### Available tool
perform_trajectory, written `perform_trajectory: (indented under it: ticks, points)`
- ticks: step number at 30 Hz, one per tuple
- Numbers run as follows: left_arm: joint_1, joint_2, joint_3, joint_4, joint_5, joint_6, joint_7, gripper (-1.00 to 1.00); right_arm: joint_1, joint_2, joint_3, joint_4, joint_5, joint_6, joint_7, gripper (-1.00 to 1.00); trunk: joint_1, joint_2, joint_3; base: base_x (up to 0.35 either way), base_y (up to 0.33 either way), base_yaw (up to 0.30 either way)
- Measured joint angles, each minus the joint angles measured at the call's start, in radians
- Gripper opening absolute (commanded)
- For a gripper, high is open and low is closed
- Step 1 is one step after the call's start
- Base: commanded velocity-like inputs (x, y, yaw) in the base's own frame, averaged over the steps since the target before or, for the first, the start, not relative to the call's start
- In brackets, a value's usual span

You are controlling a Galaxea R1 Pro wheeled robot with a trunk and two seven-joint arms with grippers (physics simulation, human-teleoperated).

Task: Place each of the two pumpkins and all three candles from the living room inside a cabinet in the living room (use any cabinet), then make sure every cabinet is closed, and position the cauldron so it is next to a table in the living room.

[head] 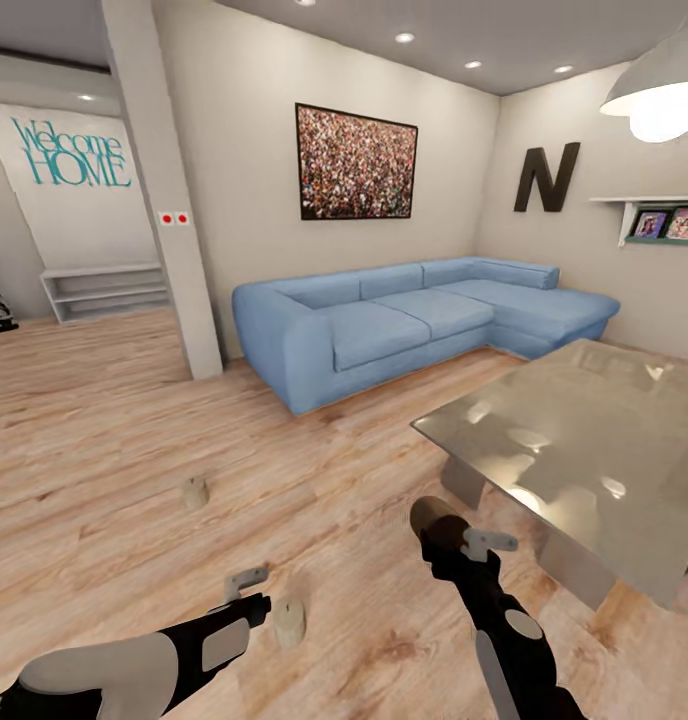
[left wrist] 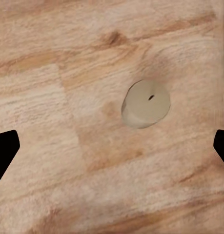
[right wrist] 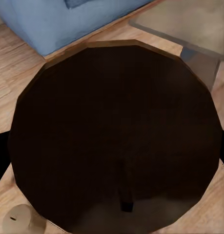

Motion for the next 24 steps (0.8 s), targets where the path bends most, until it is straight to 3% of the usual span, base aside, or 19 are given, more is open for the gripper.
perform_trajectory:
  ticks: [7, 12, 14, 19, 24]
  points:
    - [0.000, -0.001, -0.002, 0.000, 0.000, 0.000, 0.000, 1.00, 0.050, 0.001, 0.002, -0.057, 0.001, -0.039, 0.002, -1.00, 0.000, 0.000, 0.007, 0.000, 0.000, -0.218]
    - [0.000, -0.001, -0.002, 0.000, 0.000, 0.000, 0.000, 1.00, 0.093, 0.002, 0.017, -0.069, 0.001, -0.142, 0.002, -1.00, 0.000, 0.000, 0.011, 0.000, 0.000, -0.154]
    - [0.000, -0.001, -0.002, 0.000, -0.001, 0.000, 0.000, 1.00, 0.132, 0.000, 0.049, -0.071, 0.000, -0.242, 0.000, -1.00, 0.000, 0.000, 0.012, 0.000, 0.000, -0.025]
    - [0.000, 0.000, -0.002, 0.000, 0.000, -0.001, 0.000, 1.00, 0.142, 0.000, 0.055, -0.071, 0.000, -0.252, 0.001, -1.00, 0.000, 0.000, 0.013, 0.103, 0.000, -0.007]
    - [0.000, 0.000, -0.004, 0.000, 0.001, -0.001, -0.014, 1.00, 0.143, -0.001, 0.092, -0.071, -0.001, -0.252, 0.003, -1.00, -0.001, 0.000, 0.013, 0.296, 0.000, -0.001]
